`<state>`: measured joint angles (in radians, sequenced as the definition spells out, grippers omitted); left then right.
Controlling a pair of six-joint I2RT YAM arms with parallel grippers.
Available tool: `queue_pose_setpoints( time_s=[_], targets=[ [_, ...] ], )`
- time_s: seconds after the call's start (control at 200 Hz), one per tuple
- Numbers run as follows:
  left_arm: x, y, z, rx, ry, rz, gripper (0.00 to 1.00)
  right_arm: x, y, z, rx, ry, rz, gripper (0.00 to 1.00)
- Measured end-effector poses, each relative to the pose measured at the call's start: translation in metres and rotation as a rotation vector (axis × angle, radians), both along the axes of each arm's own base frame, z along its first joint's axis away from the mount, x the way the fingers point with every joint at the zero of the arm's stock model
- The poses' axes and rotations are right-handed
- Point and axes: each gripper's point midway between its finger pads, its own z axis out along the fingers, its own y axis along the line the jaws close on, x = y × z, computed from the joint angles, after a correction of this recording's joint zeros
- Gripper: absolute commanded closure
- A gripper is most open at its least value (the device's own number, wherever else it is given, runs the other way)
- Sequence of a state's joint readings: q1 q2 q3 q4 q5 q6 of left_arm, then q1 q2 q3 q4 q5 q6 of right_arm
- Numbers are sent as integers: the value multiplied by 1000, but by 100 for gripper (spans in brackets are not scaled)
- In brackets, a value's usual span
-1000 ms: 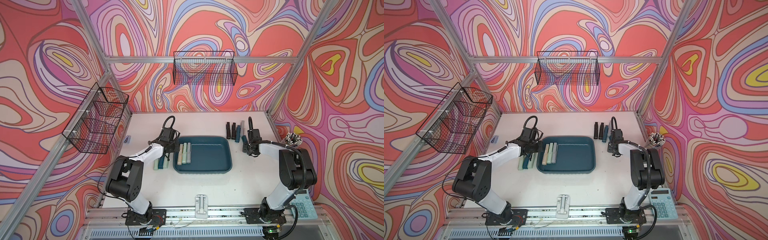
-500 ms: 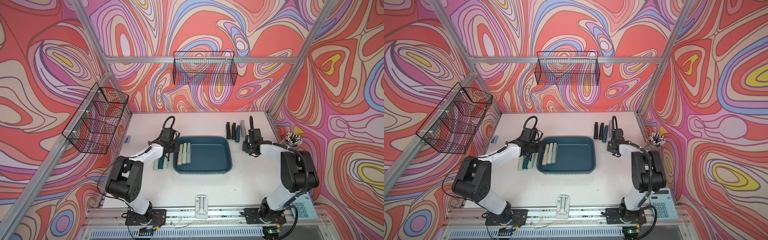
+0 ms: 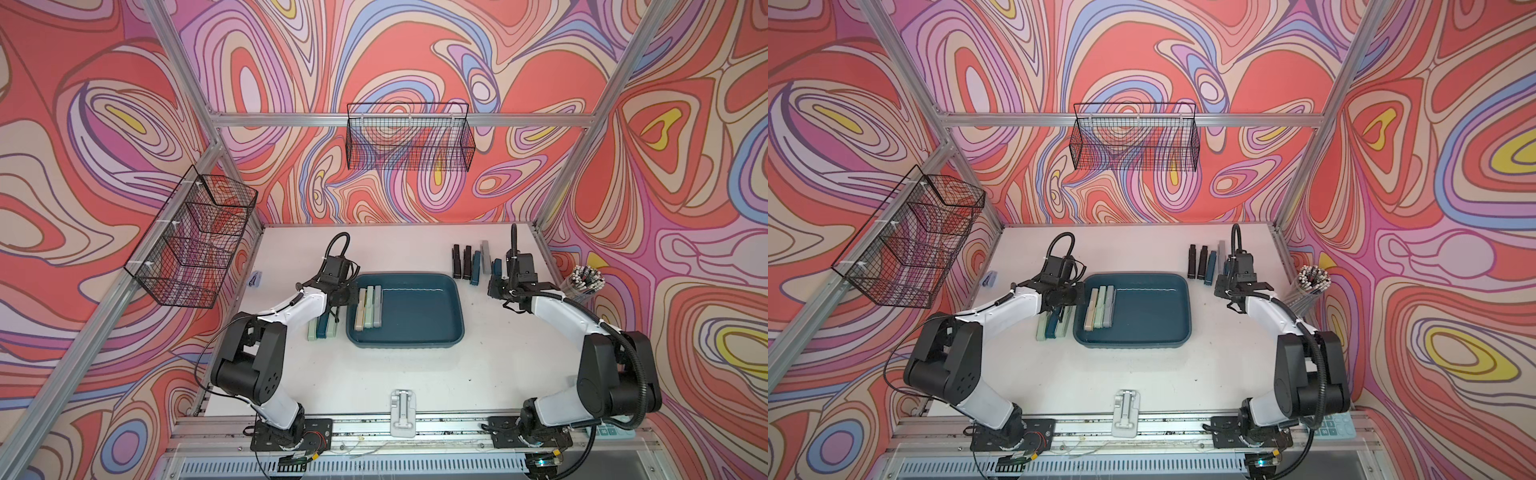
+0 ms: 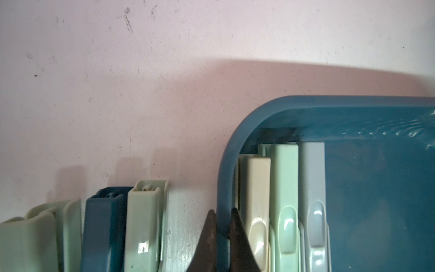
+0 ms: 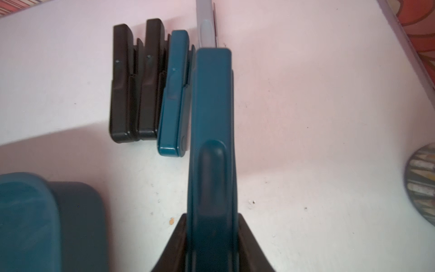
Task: Put the pruning pliers into the storage box
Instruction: Pick up the pruning pliers from the center of the board, then place the pruning pliers in the storage box.
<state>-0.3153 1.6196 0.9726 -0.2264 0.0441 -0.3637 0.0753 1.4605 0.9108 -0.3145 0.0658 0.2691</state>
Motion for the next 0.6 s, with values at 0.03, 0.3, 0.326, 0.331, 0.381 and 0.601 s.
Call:
queue_pose_setpoints(
  time_s=[0.03,0.3,0.326,0.331,0.381,0.601],
  targets=[
    [0,0,0,0,0,1,92,-1,7,4,3,-10,8,70],
    [0,0,0,0,1,1,92,-8,110,44,98,-105,164,70],
    [0,0,0,-1,1,0,92,-11,122,45,113,-110,183,69],
    [0,0,0,-1,1,1,92,-11,124,45,114,-111,185,70],
    [0,0,0,-1,1,1,92,-15,145,47,145,-121,214,69],
    [0,-1,0,-4,2,2,92,-36,226,34,237,-114,330,69]
  ],
)
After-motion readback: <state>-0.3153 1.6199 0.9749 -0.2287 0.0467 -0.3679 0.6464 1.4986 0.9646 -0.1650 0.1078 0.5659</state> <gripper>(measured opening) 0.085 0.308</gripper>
